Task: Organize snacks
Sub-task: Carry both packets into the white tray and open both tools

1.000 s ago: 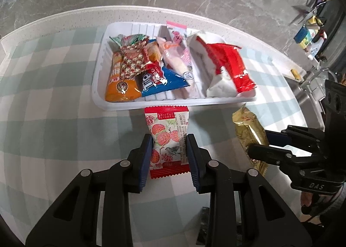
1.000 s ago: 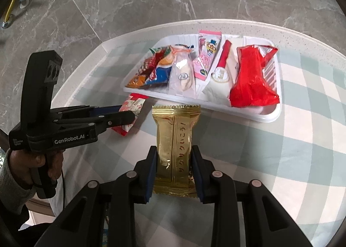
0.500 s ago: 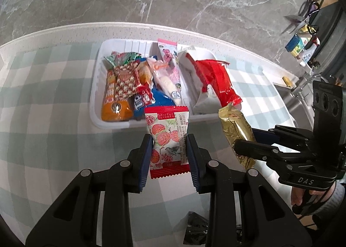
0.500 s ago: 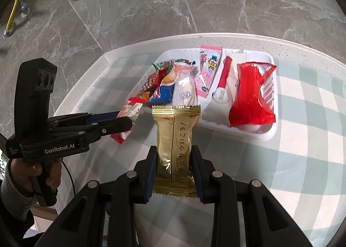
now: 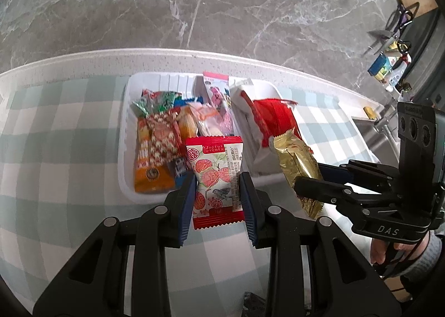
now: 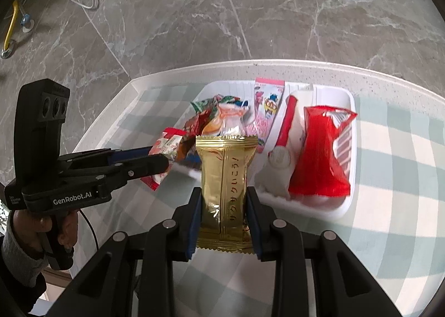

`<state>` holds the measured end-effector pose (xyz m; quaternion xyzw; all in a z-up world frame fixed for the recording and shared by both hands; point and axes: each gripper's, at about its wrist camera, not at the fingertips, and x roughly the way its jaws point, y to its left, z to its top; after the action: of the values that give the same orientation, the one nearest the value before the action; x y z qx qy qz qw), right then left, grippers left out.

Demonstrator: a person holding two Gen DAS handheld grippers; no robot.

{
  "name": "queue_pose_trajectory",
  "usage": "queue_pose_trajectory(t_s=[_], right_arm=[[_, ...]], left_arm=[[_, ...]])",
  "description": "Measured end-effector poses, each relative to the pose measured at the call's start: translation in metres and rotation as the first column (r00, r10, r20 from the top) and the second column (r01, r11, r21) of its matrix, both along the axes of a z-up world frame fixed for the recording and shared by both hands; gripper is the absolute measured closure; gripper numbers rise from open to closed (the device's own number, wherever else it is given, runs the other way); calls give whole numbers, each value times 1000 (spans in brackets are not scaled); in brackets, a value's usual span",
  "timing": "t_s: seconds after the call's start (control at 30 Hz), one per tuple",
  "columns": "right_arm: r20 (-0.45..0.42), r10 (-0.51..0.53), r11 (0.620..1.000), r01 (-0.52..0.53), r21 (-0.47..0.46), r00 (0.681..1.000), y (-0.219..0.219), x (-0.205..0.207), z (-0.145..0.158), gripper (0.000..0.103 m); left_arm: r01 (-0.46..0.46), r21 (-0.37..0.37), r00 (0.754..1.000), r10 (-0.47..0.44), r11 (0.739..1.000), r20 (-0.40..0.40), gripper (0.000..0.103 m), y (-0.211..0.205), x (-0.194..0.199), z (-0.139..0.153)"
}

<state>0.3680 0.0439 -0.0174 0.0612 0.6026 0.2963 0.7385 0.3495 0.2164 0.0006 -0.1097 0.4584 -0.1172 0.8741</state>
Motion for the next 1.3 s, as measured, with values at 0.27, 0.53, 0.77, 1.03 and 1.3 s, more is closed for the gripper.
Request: queue_pose_trajectory(t_s=[0.27, 0.53, 0.77, 1.03, 1.3], right_arm=[[-2, -23, 1000, 23, 7, 1000, 1, 25, -7, 70], [0, -47, 999, 47, 5, 999, 1, 50, -14, 70], [-10, -59, 998, 59, 6, 998, 3, 70, -25, 70], [-9, -63, 998, 63, -3, 998, 6, 83, -36, 70], [-10, -70, 997, 69, -18, 998, 7, 91, -45, 69]], left_arm=[[-8, 16, 1000, 8, 1000, 12, 74, 2, 20, 6], [-6, 35, 1000, 5, 999, 15, 74, -2, 44, 5], [4, 56, 1000, -5, 998, 17, 74, -6, 69, 4], [-2, 58, 1000, 2, 998, 4, 73, -8, 91, -5], [-19, 75, 1000, 19, 997, -6, 73, -12, 108, -16]])
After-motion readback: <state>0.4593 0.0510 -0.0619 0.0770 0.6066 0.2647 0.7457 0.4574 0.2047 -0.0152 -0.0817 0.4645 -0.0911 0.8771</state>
